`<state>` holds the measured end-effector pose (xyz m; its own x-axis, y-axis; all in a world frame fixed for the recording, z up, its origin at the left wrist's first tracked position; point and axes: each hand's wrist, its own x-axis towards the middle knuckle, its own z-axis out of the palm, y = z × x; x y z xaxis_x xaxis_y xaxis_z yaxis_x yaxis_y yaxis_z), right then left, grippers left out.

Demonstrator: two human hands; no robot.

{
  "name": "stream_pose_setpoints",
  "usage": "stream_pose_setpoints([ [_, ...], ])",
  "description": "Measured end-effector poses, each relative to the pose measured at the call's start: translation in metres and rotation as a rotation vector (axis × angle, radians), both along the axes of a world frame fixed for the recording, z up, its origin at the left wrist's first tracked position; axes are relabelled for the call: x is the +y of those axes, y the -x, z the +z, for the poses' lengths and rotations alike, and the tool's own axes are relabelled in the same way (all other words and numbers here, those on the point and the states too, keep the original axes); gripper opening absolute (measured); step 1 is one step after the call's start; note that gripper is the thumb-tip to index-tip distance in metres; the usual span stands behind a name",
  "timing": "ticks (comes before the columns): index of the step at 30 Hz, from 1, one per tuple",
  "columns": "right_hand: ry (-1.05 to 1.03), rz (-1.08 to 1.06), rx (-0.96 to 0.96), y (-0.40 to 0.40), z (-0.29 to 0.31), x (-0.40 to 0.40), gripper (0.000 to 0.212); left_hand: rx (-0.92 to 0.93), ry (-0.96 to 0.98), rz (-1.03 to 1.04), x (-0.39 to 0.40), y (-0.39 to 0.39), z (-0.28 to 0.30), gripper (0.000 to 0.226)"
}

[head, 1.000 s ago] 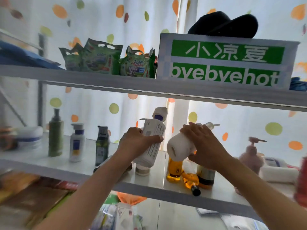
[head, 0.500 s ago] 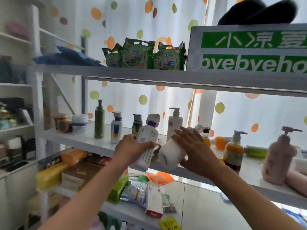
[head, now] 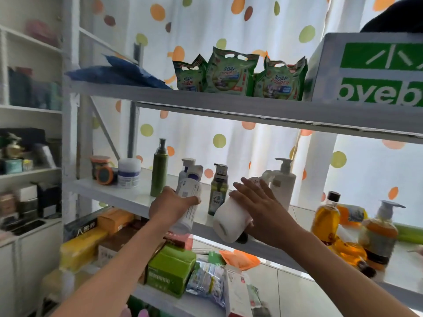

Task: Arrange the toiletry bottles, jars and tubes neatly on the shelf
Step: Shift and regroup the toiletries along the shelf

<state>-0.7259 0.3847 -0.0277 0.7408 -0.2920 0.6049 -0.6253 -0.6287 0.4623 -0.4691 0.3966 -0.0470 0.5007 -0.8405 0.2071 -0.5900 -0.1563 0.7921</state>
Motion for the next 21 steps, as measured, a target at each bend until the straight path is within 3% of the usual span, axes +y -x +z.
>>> stream_pose_setpoints([
  [13, -0.023, -0.069, 0.146, -0.062, -0.022, -0.047, 0.087, -0.319, -0.026, -0.034, -0.098, -0.021, -0.045, 0.075],
  [21, -0.001, -0.063, 0.125, -0.072, -0.027, -0.054, 0.081, -0.491, 0.009, -0.016, -0.133, -0.015, -0.057, 0.059],
])
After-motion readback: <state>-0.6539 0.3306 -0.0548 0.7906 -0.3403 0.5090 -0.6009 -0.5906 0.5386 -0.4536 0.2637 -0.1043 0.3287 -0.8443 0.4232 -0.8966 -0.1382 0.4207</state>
